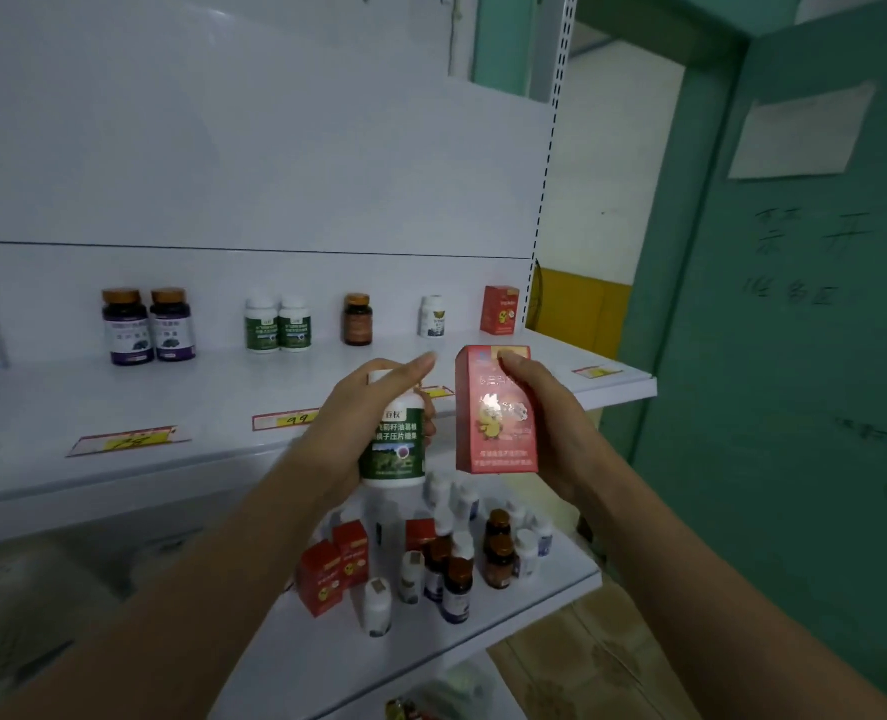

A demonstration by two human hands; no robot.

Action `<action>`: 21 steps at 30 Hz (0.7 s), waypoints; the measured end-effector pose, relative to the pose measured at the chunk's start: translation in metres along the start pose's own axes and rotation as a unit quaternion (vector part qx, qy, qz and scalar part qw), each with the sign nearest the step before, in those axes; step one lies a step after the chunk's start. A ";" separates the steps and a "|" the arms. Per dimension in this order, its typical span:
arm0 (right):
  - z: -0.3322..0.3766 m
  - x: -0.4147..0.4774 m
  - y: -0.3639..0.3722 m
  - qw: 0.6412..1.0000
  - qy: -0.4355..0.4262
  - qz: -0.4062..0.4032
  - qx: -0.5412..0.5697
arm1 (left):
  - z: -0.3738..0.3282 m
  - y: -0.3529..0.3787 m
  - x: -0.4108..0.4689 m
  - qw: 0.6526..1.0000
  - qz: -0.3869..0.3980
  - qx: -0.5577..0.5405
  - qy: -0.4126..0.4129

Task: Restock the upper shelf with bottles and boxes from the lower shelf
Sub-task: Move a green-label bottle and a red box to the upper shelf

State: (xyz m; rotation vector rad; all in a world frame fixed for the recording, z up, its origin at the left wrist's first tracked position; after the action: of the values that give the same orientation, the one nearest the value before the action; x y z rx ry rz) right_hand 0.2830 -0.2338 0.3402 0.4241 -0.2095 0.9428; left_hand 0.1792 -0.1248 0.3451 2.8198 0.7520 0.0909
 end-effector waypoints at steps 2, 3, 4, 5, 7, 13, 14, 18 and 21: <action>0.003 0.007 -0.013 1.000 -0.001 -0.016 -0.023 | -0.003 0.002 0.012 1.000 0.012 -0.003 0.002; 0.005 0.011 -0.020 0.999 -0.002 -0.025 -0.023 | -0.004 0.005 0.019 1.000 0.016 -0.003 0.005; 0.007 0.015 -0.026 0.999 -0.003 -0.033 -0.019 | -0.006 0.008 0.025 1.000 0.020 -0.003 0.007; 0.009 0.021 -0.034 0.999 -0.006 -0.038 -0.015 | -0.008 0.011 0.033 1.000 0.022 -0.001 0.008; 0.014 0.034 -0.047 0.999 -0.015 -0.037 -0.021 | -0.012 0.018 0.049 1.000 0.022 0.001 0.009; 0.025 0.096 -0.101 0.999 -0.035 -0.023 -0.033 | -0.025 0.039 0.109 0.999 0.008 0.027 0.021; 0.026 0.110 -0.111 0.998 -0.037 -0.017 -0.039 | -0.027 0.042 0.121 0.999 0.004 0.033 0.023; 0.023 0.170 -0.152 0.994 -0.044 0.027 -0.097 | -0.030 0.054 0.173 0.997 -0.040 0.058 0.039; 0.021 0.218 -0.188 0.991 -0.047 0.047 -0.113 | -0.029 0.066 0.212 0.995 -0.077 0.051 0.044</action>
State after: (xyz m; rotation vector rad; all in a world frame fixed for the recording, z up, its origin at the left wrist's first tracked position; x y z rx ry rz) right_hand 0.5624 -0.1793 0.3878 0.2523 -0.4213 0.9797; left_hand 0.3917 -0.0693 0.3889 2.8567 1.0173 0.1561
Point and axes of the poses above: each hand's wrist, its own x-axis towards the middle knuckle, its own y-axis out of the palm, z = x × y, the point moved 8 cm from there along x, towards the middle knuckle, and after that the axes turned 13 degrees about -y, right-handed, at the moved point
